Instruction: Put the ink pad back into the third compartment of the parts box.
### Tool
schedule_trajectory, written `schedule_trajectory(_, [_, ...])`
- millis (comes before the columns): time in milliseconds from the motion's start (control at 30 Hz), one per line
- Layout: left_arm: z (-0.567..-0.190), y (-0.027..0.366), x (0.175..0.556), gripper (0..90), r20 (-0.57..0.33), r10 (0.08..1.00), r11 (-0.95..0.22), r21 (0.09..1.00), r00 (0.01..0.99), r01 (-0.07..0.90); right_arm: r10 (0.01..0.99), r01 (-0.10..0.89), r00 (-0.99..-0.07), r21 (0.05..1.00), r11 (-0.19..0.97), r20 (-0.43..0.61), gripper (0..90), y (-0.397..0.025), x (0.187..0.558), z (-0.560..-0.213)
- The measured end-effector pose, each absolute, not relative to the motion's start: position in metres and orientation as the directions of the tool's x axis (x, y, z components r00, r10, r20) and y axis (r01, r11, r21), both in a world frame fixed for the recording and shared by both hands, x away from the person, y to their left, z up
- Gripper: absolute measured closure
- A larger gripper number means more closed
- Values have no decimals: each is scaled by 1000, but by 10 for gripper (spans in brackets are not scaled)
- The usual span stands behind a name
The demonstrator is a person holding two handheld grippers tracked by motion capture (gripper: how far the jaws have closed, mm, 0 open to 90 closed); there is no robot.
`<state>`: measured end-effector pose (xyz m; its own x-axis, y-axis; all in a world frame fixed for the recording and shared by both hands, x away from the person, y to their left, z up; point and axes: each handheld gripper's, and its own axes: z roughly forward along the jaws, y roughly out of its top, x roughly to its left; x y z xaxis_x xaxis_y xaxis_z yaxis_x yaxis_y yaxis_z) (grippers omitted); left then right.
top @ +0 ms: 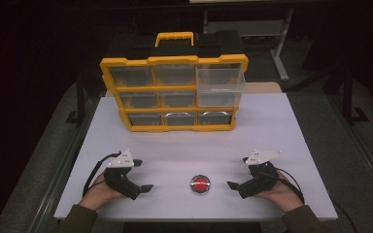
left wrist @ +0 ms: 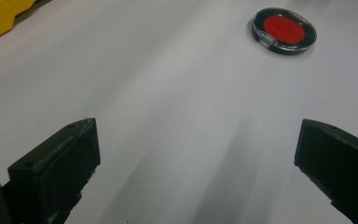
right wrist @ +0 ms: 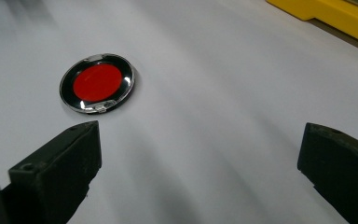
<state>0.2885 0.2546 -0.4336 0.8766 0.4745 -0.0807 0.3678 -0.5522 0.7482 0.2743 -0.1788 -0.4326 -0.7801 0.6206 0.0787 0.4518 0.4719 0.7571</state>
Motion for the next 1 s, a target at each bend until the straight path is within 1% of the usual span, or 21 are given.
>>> schedule_trajectory(1000, [-430,256,287,0,-96,470,-535,760,877,370,588,426,-804,776,465,89,0,-161,286,-425])
